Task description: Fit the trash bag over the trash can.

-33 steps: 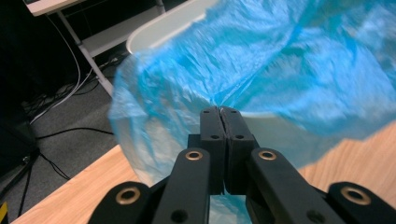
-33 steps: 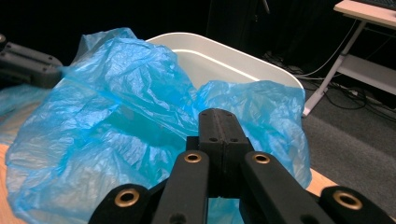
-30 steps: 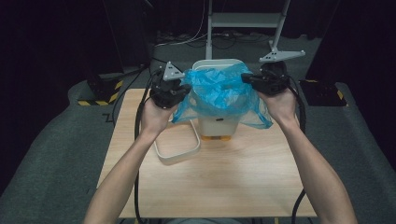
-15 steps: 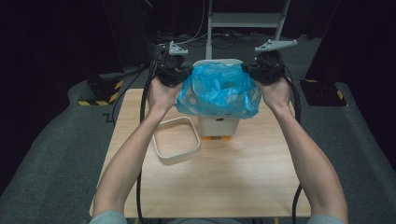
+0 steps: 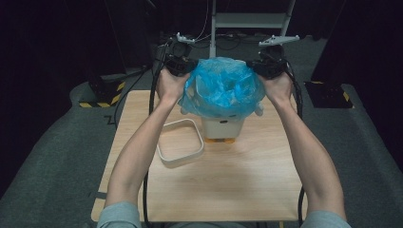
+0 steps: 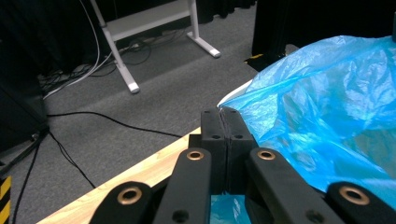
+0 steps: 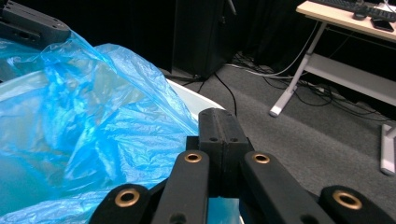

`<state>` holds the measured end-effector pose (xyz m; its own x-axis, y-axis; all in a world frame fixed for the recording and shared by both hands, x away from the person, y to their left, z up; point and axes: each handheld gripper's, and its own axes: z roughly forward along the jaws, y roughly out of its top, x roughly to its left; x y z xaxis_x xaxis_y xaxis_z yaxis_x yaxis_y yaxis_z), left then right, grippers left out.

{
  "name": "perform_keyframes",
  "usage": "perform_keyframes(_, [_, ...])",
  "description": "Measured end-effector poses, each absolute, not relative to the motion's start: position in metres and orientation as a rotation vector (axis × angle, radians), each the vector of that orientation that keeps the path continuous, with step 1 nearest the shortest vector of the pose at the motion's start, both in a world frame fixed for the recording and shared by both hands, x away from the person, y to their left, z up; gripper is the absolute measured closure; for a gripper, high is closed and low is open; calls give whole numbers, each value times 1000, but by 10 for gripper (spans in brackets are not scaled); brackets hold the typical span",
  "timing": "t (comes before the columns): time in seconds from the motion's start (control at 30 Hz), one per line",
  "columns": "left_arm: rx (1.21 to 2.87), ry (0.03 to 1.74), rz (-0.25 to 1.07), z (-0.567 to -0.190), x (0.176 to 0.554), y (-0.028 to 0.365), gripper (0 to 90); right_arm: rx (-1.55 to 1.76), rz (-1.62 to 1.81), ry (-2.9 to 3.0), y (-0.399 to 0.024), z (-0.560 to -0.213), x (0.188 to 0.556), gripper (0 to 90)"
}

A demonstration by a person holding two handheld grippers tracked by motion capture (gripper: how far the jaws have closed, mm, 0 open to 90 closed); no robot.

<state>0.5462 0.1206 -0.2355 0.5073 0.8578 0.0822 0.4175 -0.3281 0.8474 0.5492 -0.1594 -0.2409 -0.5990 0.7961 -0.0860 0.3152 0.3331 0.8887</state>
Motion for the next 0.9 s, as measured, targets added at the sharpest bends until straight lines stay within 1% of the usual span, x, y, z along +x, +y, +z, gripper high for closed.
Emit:
perform_keyframes(0.17, [1944,1057,695,-241,554,118,891,968,1168,2085,-158,-243,556,900])
perform_keyframes(0.27, [1919,1067,669,-242,559,119,891,965,1148,2081,-156,-244,560,900])
perform_keyframes(0.47, [1932,1083,657,-243,566,122,893,971,1151,2080,-156,-246,569,900])
perform_keyframes(0.8, [1909,1119,550,-254,580,125,896,1007,1192,2092,-162,-248,581,900])
perform_keyframes(0.9, [1905,1118,543,-254,581,125,896,1009,1192,2097,-163,-249,583,900])
